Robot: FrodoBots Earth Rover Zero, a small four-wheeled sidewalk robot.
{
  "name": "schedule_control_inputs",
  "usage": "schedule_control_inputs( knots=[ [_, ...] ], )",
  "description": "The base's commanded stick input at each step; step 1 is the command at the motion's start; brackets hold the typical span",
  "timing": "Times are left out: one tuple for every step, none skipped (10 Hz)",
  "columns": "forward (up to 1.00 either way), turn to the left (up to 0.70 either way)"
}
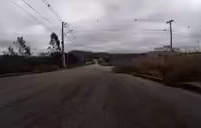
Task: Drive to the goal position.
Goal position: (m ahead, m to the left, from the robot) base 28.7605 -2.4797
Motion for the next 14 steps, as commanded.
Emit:
schedule_control_inputs(
  knots=[
    [0.70, 0.00],
    [0.70, 0.00],
    [0.70, 0.00],
    [0.70, 0.00],
    [0.70, 0.00],
    [0.70, 0.00],
    [0.70, 0.00],
    [0.70, 0.00],
    [0.70, 0.00],
    [0.70, 0.00],
    [0.70, 0.00],
    [0.70, 0.00],
    [0.70, 0.00],
    [0.70, 0.00]
  ],
)
